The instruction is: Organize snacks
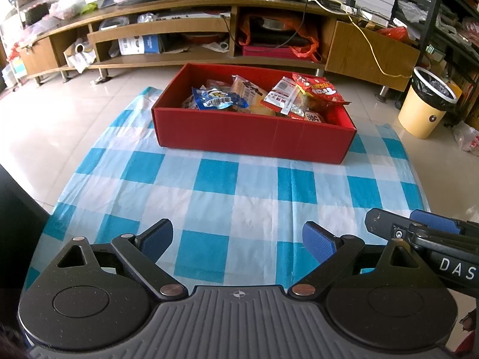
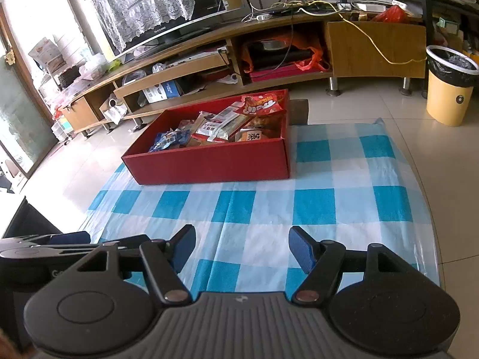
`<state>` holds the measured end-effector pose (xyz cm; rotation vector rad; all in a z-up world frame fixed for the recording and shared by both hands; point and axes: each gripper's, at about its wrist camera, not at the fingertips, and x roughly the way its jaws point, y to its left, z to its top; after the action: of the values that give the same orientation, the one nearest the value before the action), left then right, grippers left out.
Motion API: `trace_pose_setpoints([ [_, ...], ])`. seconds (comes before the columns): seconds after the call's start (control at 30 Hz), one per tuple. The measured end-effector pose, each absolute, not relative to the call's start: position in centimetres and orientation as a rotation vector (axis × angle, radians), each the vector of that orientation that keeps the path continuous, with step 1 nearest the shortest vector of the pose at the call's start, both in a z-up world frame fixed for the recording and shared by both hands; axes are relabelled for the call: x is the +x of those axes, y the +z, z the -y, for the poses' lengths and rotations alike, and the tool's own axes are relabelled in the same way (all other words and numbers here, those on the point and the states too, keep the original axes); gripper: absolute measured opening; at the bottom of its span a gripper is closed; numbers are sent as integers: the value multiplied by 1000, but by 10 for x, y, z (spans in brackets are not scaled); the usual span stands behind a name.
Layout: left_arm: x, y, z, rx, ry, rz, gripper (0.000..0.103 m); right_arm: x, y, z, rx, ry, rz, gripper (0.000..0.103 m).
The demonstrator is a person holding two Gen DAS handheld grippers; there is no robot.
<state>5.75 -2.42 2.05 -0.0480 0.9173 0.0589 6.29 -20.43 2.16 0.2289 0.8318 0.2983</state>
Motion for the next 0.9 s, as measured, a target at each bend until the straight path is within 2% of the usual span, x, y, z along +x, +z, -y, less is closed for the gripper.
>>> trace_pose_setpoints([
  [0.9, 49, 23, 23, -53, 56, -888, 96, 58, 24, 204, 233, 310, -824, 67],
])
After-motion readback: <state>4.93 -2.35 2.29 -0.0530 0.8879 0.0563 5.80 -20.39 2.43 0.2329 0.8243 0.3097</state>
